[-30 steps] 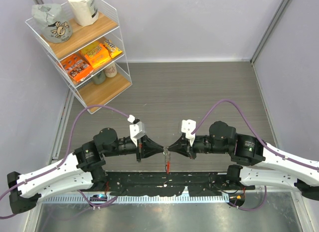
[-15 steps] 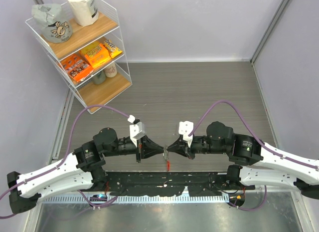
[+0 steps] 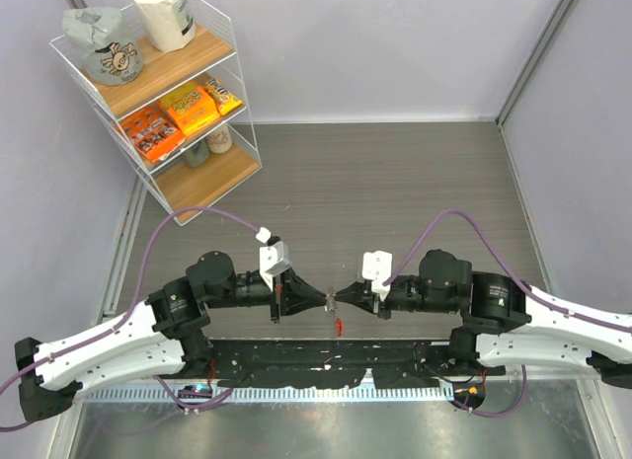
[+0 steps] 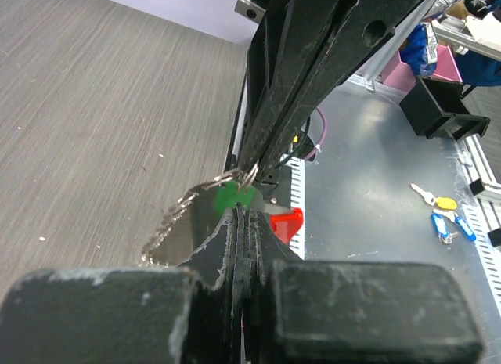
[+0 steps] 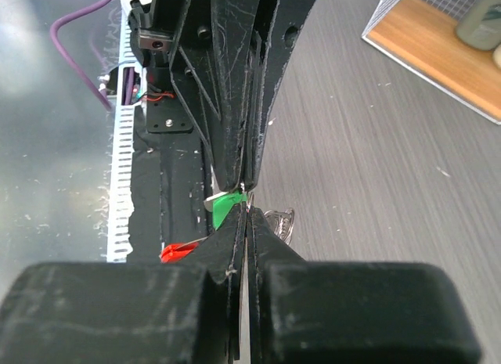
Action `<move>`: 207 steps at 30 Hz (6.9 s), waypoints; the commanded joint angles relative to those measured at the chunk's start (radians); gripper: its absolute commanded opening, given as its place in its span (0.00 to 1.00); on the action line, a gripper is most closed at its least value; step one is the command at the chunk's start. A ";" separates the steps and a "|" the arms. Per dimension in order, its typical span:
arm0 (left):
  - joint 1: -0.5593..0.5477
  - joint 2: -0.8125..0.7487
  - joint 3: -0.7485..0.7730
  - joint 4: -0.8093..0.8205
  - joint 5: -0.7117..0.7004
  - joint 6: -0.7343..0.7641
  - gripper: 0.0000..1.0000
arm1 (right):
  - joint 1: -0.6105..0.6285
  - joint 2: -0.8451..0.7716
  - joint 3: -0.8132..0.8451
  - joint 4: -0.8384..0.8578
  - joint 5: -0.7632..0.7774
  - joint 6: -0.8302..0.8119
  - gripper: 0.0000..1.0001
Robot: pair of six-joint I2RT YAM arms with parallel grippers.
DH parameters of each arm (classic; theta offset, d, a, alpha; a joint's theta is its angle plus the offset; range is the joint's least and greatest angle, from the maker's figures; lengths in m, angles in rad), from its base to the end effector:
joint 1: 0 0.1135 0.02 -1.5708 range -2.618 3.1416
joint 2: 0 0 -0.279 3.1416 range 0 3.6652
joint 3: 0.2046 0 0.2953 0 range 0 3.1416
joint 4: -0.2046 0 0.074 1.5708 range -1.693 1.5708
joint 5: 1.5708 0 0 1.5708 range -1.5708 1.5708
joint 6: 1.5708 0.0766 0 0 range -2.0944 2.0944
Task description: Put the keys on the keyring
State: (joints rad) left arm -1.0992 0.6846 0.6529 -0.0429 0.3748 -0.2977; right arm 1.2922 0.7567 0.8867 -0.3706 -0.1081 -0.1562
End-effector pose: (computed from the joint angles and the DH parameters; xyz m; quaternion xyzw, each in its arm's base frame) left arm 0.0839 -0.2262 0.3299 0.3976 0.6136 -0.5343 0.4240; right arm 0.0586 0.2348 0.3662 -0.5455 0.5664 0.3673 0.4966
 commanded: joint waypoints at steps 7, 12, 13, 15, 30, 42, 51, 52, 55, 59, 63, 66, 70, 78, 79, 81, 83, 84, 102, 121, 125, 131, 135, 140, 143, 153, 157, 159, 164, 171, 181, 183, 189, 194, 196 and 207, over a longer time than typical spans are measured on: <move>-0.001 -0.014 0.053 0.020 0.030 -0.060 0.00 | 0.027 -0.072 -0.063 0.131 0.081 -0.129 0.06; -0.001 -0.007 0.073 0.009 0.032 -0.109 0.00 | 0.079 -0.089 -0.120 0.191 0.154 -0.221 0.06; -0.002 -0.007 0.076 0.005 0.033 -0.113 0.00 | 0.099 -0.103 -0.129 0.215 0.166 -0.245 0.06; -0.001 -0.007 0.079 -0.009 0.026 -0.121 0.00 | 0.130 -0.121 -0.158 0.251 0.208 -0.285 0.06; -0.001 -0.046 0.077 -0.127 -0.079 -0.120 0.00 | 0.317 -0.039 -0.169 0.357 0.510 -0.453 0.05; 0.001 -0.089 0.074 -0.172 -0.105 -0.103 0.00 | 0.351 -0.022 -0.146 0.366 0.536 -0.470 0.06; 0.001 -0.088 0.074 -0.175 -0.102 -0.096 0.00 | 0.366 0.013 -0.114 0.364 0.522 -0.476 0.06; -0.001 -0.085 0.074 -0.173 -0.102 -0.096 0.00 | 0.366 0.018 -0.111 0.364 0.522 -0.479 0.06; 0.001 -0.086 0.070 -0.170 -0.102 -0.097 0.00 | 0.375 0.038 -0.095 0.394 0.522 -0.485 0.06; 0.001 -0.092 0.071 -0.175 -0.109 -0.096 0.00 | 0.380 0.049 -0.086 0.397 0.519 -0.491 0.05; -0.001 -0.102 0.070 -0.179 -0.109 -0.093 0.00 | 0.383 0.058 -0.086 0.398 0.521 -0.493 0.06; -0.001 -0.108 0.071 -0.181 -0.108 -0.093 0.00 | 0.383 0.061 -0.089 0.398 0.524 -0.491 0.06; -0.001 -0.114 0.071 -0.181 -0.103 -0.092 0.00 | 0.384 0.062 -0.092 0.401 0.533 -0.491 0.06; -0.001 -0.115 0.071 -0.163 -0.082 -0.100 0.00 | 0.383 0.076 -0.094 0.412 0.538 -0.493 0.05; -0.001 -0.115 0.070 -0.161 -0.076 -0.100 0.00 | 0.383 0.078 -0.095 0.414 0.539 -0.493 0.05; 0.001 -0.115 0.068 -0.152 -0.068 -0.104 0.00 | 0.383 0.081 -0.097 0.420 0.544 -0.494 0.06; 0.001 -0.114 0.068 -0.147 -0.060 -0.106 0.00 | 0.383 0.082 -0.097 0.423 0.547 -0.494 0.06; 0.001 -0.115 0.068 -0.144 -0.059 -0.106 0.00 | 0.383 0.084 -0.095 0.424 0.550 -0.493 0.06; 0.001 -0.114 0.062 -0.081 0.001 -0.110 0.00 | 0.383 0.147 -0.132 0.582 0.680 -0.466 0.06; -0.001 -0.002 0.194 -0.169 0.036 -0.133 0.01 | 0.383 0.305 -0.402 1.526 0.760 -0.919 0.06; -0.001 0.015 0.200 -0.161 0.058 -0.138 0.11 | 0.383 0.398 -0.439 1.786 0.751 -1.045 0.05; -0.001 0.035 0.208 -0.163 0.087 -0.133 0.29 | 0.383 0.527 -0.408 1.990 0.742 -1.126 0.05; -0.001 0.026 0.203 -0.147 0.105 -0.132 0.38 | 0.378 0.536 -0.393 1.990 0.736 -1.125 0.06; -0.001 0.007 0.195 -0.147 0.105 -0.126 0.43 | 0.372 0.517 -0.382 1.990 0.722 -1.123 0.06; -0.001 0.000 0.194 -0.158 0.099 -0.118 0.56 | 0.372 0.503 -0.379 1.990 0.714 -1.132 0.05; -0.001 -0.002 0.220 -0.163 0.115 -0.109 0.96 | 0.372 0.486 -0.345 1.990 0.680 -1.197 0.06; -0.001 -0.010 0.220 -0.170 0.115 -0.107 1.00 | 0.372 0.477 -0.335 1.990 0.660 -1.206 0.06; -0.001 -0.022 0.237 -0.190 0.099 -0.094 0.99 | 0.374 0.469 -0.330 1.990 0.650 -1.203 0.05; 0.001 -0.086 0.264 -0.271 -0.051 -0.026 1.00 | 0.374 0.464 -0.322 1.990 0.639 -1.203 0.05; 0.001 -0.088 0.324 -0.331 -0.105 0.061 1.00 | 0.381 0.451 -0.324 1.990 0.630 -1.227 0.06; 0.001 -0.089 0.335 -0.282 -0.062 0.075 1.00 | 0.381 0.443 -0.315 1.992 0.613 -1.247 0.06; -0.001 -0.105 0.332 -0.279 -0.063 0.081 0.99 | 0.381 0.432 -0.315 1.991 0.608 -1.243 0.06; 0.001 -0.148 0.347 -0.310 -0.073 0.114 1.00 | 0.394 0.369 -0.338 1.990 0.605 -1.226 0.06; -0.001 -0.174 0.353 -0.327 -0.074 0.150 0.99 | 0.410 0.303 -0.377 1.987 0.617 -1.194 0.06; 0.001 -0.186 0.353 -0.325 -0.074 0.173 0.99 | 0.420 0.274 -0.402 1.986 0.619 -1.178 0.06; -0.001 -0.136 0.378 -0.230 0.108 0.342 0.99 | 0.438 -0.003 -0.486 1.782 0.533 -0.872 0.06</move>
State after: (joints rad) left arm -1.0958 0.5087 0.9806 -0.3416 0.3653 -0.0528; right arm 1.7245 0.8631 0.3908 1.2758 0.4919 -1.2057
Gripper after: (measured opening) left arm 0.992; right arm 0.061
